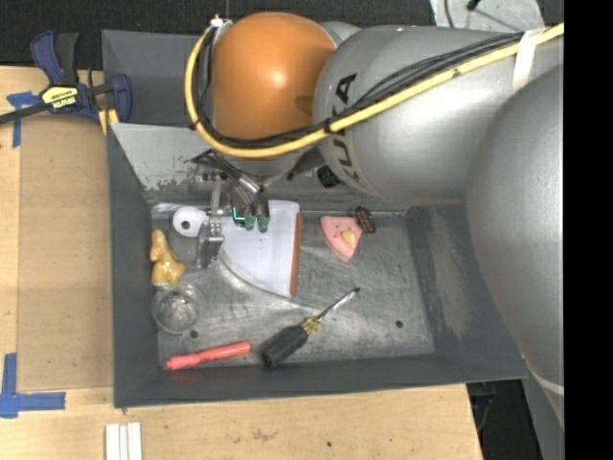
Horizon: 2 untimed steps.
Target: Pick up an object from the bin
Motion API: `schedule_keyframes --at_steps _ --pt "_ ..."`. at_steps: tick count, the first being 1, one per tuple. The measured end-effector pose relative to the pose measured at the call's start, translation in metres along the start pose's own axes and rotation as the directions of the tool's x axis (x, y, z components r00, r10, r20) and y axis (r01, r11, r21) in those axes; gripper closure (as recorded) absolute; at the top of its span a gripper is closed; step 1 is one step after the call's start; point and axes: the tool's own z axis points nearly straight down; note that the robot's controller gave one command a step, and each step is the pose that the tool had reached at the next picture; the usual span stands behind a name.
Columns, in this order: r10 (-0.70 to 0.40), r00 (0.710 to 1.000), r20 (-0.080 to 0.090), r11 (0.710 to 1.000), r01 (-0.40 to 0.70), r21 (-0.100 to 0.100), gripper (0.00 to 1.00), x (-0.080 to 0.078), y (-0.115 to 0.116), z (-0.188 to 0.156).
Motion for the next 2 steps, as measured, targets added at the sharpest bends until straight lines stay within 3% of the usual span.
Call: schedule_keyframes --at_steps 2 --pt "0.056 0.998 0.011 0.998 -0.056 -0.005 0.00 -0.005 -0.014 0.007"
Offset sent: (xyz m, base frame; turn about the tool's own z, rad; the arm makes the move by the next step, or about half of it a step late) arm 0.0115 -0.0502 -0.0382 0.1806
